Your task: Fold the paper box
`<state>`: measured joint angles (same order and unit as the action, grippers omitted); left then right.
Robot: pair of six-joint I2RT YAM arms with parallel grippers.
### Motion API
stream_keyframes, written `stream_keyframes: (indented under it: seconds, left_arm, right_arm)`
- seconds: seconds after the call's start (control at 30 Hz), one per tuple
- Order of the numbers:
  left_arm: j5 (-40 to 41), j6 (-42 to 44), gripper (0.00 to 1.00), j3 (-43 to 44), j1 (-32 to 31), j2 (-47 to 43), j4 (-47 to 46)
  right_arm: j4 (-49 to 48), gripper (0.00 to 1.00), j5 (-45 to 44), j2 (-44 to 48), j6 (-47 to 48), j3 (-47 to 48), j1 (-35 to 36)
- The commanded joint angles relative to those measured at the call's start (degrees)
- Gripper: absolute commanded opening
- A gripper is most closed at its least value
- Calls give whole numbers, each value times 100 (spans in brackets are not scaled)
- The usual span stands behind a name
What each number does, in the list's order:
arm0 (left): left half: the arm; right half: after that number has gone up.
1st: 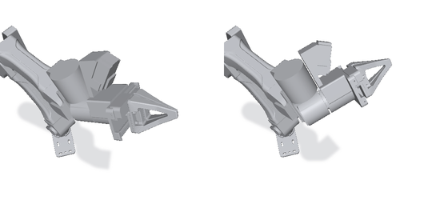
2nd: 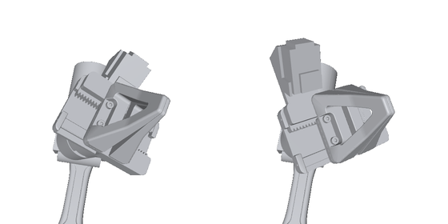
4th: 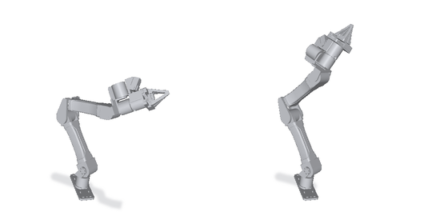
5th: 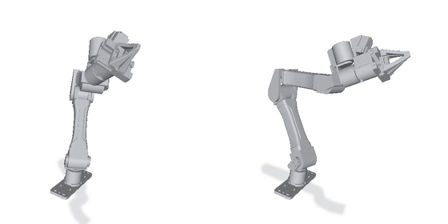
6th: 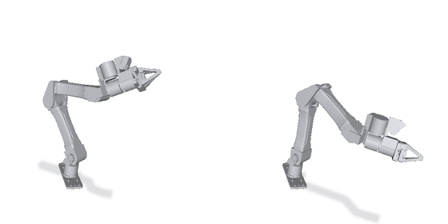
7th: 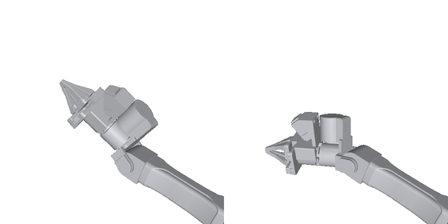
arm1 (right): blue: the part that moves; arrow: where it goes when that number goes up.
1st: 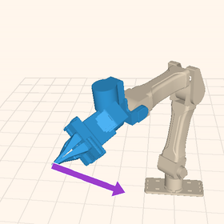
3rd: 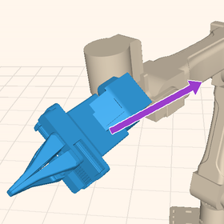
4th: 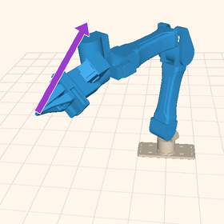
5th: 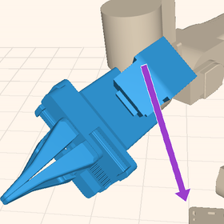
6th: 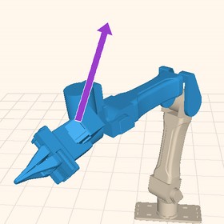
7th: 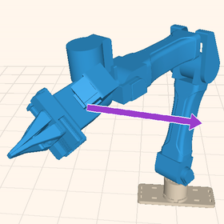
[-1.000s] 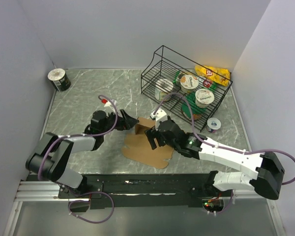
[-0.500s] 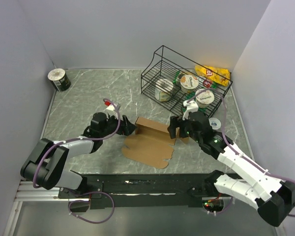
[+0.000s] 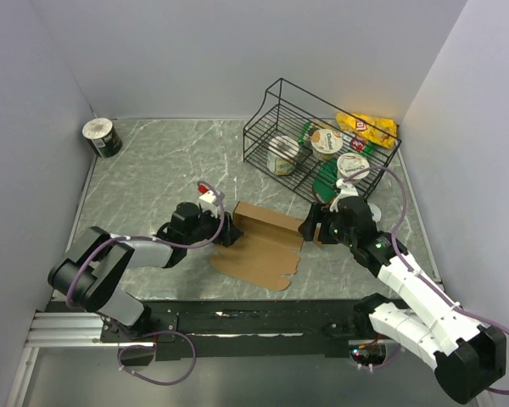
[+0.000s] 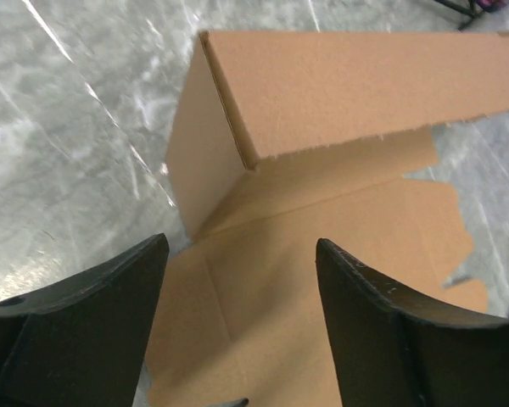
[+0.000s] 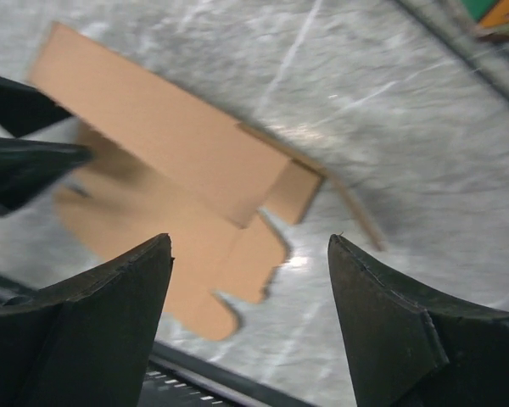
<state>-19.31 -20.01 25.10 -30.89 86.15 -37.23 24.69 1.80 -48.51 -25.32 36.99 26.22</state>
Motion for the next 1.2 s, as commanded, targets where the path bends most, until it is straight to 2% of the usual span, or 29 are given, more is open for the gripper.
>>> stream_keyframes:
  seconds: [0.0, 0.1, 0.27, 0.43, 0.67, 1.17]
  left_arm:
    - [901, 129, 74, 118, -197, -10, -582]
    - [1034, 155, 73, 91, -276, 25, -785]
    - [1122, 234, 71, 144, -365, 253, -1049]
    - [1263, 348, 63, 223, -496, 446, -1093]
    - [1869, 472, 52, 249, -725, 499, -1014]
    - [2142, 612, 39, 337, -980, 622, -1005]
  right_arm:
    - [-385, 79, 469, 202, -1200, -51, -29]
    - [-702, 79, 663, 167, -1588, -227, -11]
    - [-1132, 78, 760, -88, -1722, -280, -20]
    - [-1265, 78, 716, -220, -1678, -114, -20]
    - [-1326, 78, 602, -659, -1528, -69, -20]
    - [-2028, 77, 356, -1310, -1405, -280, -20]
